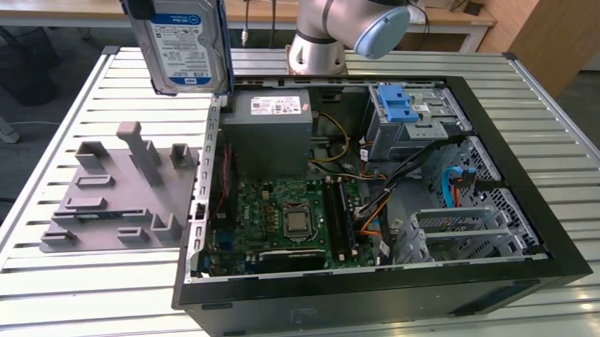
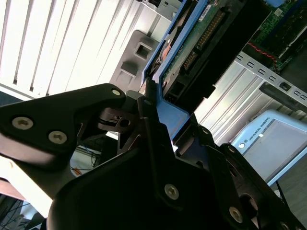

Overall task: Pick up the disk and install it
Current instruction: 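Pick up the disk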

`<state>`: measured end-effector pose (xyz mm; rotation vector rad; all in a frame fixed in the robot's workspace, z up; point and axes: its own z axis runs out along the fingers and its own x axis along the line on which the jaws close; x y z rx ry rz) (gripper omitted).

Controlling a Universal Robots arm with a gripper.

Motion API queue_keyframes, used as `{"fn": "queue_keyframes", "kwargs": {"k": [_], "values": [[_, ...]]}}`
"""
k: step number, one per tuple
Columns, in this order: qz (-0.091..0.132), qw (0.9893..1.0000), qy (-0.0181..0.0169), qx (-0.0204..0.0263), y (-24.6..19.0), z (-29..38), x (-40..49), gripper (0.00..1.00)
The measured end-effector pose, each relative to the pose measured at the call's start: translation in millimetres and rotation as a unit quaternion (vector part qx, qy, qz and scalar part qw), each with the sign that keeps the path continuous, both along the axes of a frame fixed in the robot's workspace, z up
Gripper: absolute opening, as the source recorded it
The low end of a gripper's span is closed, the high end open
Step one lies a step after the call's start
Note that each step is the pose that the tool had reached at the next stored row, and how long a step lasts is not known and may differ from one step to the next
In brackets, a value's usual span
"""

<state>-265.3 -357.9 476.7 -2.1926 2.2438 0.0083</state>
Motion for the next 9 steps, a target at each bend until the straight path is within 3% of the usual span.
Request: {"fn": "queue_keyframes", "kwargs": {"k": [9], "values": [[0.0,1.0,0.0001,0.0,-9.7,0.0,3.4,0.36]]}}
